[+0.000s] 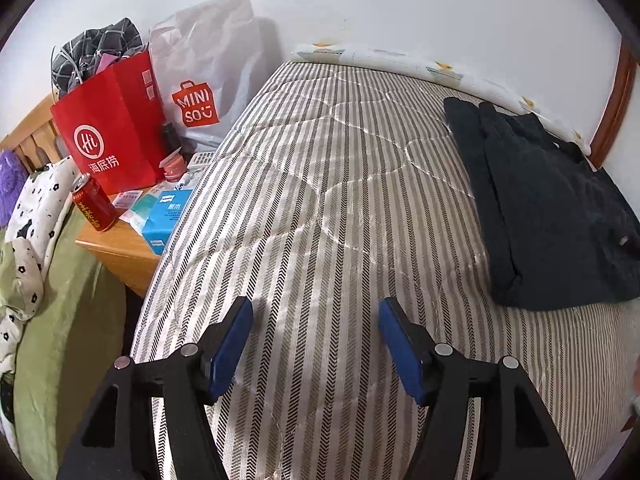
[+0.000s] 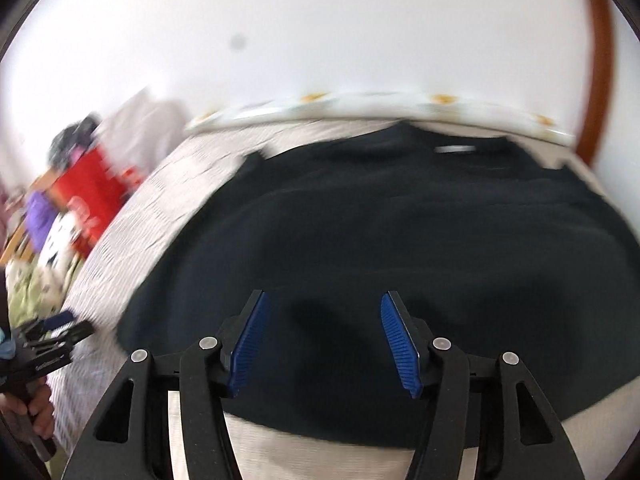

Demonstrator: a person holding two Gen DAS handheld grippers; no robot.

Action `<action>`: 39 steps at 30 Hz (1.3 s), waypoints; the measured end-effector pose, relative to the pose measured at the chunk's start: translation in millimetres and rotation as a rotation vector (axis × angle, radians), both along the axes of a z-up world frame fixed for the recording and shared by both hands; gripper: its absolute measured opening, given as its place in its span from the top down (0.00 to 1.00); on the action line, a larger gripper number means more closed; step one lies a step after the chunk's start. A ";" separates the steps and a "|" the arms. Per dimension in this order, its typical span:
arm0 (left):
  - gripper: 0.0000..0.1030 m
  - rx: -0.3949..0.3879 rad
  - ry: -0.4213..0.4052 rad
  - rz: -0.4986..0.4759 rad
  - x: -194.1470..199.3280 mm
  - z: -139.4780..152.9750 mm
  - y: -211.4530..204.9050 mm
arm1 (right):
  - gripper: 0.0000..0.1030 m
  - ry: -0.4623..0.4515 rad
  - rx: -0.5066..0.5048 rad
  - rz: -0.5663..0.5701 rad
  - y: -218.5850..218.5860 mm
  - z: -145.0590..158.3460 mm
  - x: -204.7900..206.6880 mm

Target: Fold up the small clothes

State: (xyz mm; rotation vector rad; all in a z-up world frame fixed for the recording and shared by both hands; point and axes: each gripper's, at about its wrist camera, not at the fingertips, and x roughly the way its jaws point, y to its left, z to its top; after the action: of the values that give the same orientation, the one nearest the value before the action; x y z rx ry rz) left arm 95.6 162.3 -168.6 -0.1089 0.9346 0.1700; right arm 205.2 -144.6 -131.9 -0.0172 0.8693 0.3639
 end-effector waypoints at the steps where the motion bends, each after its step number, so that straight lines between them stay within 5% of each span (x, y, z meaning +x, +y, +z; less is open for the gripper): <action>1: 0.37 -0.002 -0.004 -0.005 -1.5 0.0 -0.3 | 0.44 0.005 -0.014 0.028 13.6 -4.6 -6.3; 12: 0.34 -0.031 -0.023 -0.037 -7.8 0.4 0.6 | 0.39 -0.072 -0.218 0.197 65.5 -17.5 -88.6; 27: 0.34 -0.096 -0.022 -0.012 -0.1 1.9 6.4 | 0.39 -0.130 -0.361 0.243 132.9 -31.3 -54.0; 28: 0.34 -0.097 -0.021 -0.012 0.4 2.0 5.3 | 0.41 -0.129 -0.356 0.247 135.2 -31.5 -50.1; 30: 0.34 -0.101 -0.019 -0.017 1.6 2.7 2.4 | 0.74 -0.132 -0.363 0.238 136.3 -31.5 -41.2; 31: 0.34 -0.101 -0.016 -0.020 2.1 3.3 0.3 | 0.79 -0.136 -0.363 0.227 134.6 -29.0 -37.5; 35: 0.34 -0.094 -0.006 -0.037 8.3 8.1 -14.6 | 0.86 -0.082 -0.147 0.202 93.1 2.0 -17.9; 39: 0.34 -0.089 -0.019 -0.081 17.1 17.8 -45.3 | 0.86 -0.157 -0.029 0.133 35.2 45.4 -11.5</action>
State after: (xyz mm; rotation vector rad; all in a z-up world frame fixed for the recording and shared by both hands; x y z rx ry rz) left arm 112.7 117.0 -150.7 -0.1539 0.9259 0.0521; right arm 193.7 -109.4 -86.5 -0.1290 0.7193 0.4682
